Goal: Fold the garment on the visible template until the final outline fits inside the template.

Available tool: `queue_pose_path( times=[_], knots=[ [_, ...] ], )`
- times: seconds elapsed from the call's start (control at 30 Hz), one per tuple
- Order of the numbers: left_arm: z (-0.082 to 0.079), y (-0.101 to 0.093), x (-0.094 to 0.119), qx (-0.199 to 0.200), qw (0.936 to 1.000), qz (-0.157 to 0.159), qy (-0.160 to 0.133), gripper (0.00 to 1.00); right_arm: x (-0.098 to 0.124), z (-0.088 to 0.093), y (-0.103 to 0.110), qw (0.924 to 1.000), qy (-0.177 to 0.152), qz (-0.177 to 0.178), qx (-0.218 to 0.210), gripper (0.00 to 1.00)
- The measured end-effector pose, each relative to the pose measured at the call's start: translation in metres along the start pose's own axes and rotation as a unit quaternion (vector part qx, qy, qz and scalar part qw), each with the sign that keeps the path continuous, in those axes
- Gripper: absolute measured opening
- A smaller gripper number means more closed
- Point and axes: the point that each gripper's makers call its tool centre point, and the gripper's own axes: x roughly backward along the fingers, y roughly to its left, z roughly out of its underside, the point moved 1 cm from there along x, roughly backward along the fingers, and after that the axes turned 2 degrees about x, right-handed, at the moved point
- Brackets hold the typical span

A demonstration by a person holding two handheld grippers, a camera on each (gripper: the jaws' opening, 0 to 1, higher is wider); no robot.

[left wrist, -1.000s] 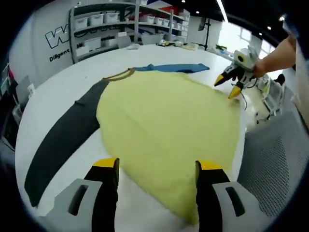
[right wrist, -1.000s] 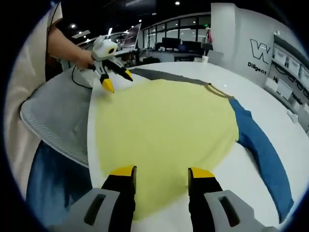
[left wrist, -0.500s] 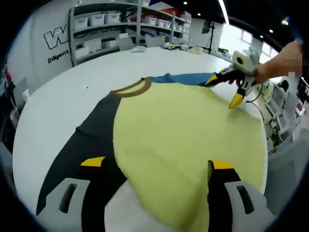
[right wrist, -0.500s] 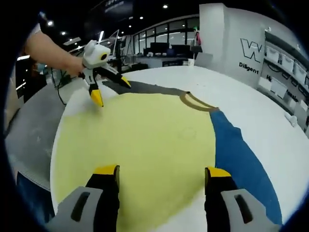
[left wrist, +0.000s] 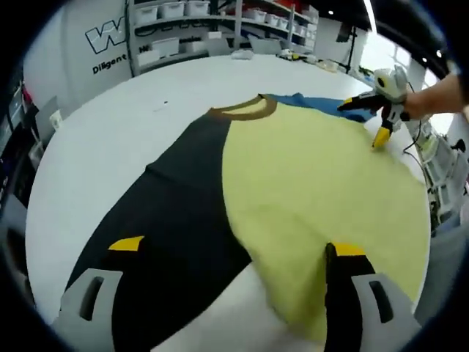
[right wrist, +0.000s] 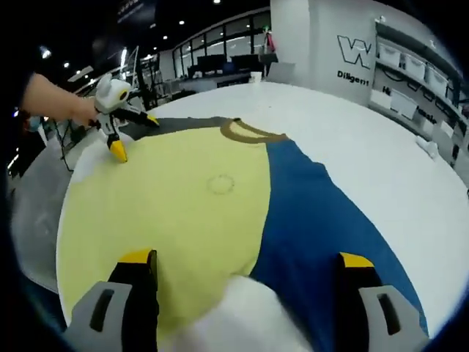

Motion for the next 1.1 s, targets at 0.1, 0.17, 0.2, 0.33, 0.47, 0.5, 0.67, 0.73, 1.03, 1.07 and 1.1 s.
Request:
queue_pose_path(
  times=[0.1,0.17,0.2,0.33,0.47,0.5,0.67,0.73,1.03,1.07,1.1],
  knots=[
    [0.004,0.008,0.003,0.022,0.9994,-0.023,-0.012,1.00,0.000,0.001,-0.001,0.9997,-0.021,0.013,0.002,1.00],
    [0.007,0.009,0.006,0.035,0.9986,-0.033,-0.022,1.00,0.000,0.002,-0.002,0.9990,-0.038,0.022,-0.003,1.00],
    [0.007,0.009,0.007,0.033,0.9986,-0.032,-0.028,1.00,0.001,0.003,-0.003,0.9988,-0.042,0.024,-0.006,1.00],
    [0.008,0.010,0.008,0.035,0.9982,-0.035,-0.034,1.00,0.004,0.003,-0.004,0.9980,-0.052,0.034,-0.013,1.00],
    [0.016,0.013,0.015,0.046,0.9977,-0.042,-0.027,1.00,0.007,0.005,-0.006,0.9973,-0.056,0.044,-0.020,1.00],
    [0.019,0.013,0.018,0.046,0.9976,-0.043,-0.027,1.00,0.007,0.005,-0.007,0.9973,-0.055,0.043,-0.023,1.00],
    [0.018,0.022,0.037,0.092,0.9942,-0.046,-0.029,1.00,0.013,0.010,-0.013,0.9980,0.014,0.051,-0.033,1.00],
    [0.022,0.025,0.037,0.087,0.9950,-0.047,-0.017,1.00,0.014,-0.001,-0.008,0.9985,-0.027,0.036,-0.031,1.00],
    [0.030,0.020,0.033,0.058,0.9967,-0.056,-0.011,1.00,0.019,0.012,0.006,0.9994,-0.015,0.032,-0.004,1.00],
    [0.030,0.019,0.033,0.057,0.9967,-0.056,-0.017,1.00,0.020,0.013,0.006,0.9994,-0.019,0.030,-0.002,1.00],
    [0.030,0.016,0.034,0.051,0.9971,-0.052,-0.022,1.00,0.021,0.014,0.006,0.9993,-0.025,0.028,0.001,1.00]
  ],
)
